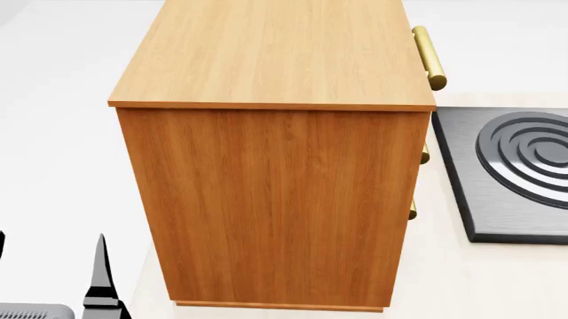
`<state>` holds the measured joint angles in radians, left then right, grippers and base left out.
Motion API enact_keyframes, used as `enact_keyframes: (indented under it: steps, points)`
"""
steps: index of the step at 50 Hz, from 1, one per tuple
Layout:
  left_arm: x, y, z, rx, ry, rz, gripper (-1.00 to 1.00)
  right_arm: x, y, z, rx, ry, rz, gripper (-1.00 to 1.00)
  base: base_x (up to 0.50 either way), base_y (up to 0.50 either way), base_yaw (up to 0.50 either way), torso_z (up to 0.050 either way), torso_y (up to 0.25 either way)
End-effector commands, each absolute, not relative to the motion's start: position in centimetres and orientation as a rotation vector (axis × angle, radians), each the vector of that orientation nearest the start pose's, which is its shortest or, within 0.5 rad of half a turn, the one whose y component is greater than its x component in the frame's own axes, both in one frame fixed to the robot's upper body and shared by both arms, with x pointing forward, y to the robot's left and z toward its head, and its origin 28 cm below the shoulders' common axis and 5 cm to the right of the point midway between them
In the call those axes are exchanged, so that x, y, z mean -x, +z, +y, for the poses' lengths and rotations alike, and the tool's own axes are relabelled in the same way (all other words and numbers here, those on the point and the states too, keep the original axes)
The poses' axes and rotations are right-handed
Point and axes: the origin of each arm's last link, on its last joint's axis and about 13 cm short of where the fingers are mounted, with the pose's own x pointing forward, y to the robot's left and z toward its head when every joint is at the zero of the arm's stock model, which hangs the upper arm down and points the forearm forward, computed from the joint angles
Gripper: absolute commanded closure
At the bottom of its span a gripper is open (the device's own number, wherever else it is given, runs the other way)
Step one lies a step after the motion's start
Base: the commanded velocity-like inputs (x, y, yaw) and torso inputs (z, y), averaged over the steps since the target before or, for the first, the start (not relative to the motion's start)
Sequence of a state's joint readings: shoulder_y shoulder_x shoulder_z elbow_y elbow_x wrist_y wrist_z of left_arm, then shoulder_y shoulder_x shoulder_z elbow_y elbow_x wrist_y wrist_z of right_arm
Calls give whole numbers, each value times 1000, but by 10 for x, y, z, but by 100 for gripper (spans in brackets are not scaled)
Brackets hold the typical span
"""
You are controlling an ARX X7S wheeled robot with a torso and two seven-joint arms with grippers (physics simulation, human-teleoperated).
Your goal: Put the bowl on the top of the cabinet.
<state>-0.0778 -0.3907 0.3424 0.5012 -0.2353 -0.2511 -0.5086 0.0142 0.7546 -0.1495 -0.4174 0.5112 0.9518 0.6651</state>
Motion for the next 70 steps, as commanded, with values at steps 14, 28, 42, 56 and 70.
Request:
enact_keyframes:
  steps: [14, 28, 42, 56, 70]
  points:
    - [-202, 103, 203, -84, 53, -229, -100, -178, 75, -212, 560, -409, 517, -100, 0, 0, 0, 0, 0]
    - [-202, 103, 203, -84, 56, -229, -100, -179, 73, -213, 557, -418, 520, -100, 0, 0, 0, 0, 0]
    - [-202, 102, 203, -81, 59, -228, -100, -179, 72, -211, 561, -412, 510, 100, 0, 0, 0, 0, 0]
    - [-202, 101, 204, -77, 62, -227, -100, -185, 106, -202, 544, -406, 425, 100, 0, 0, 0, 0, 0]
    - [-201, 103, 204, -76, 63, -230, -100, -202, 184, -183, 511, -369, 333, 100, 0, 0, 0, 0, 1]
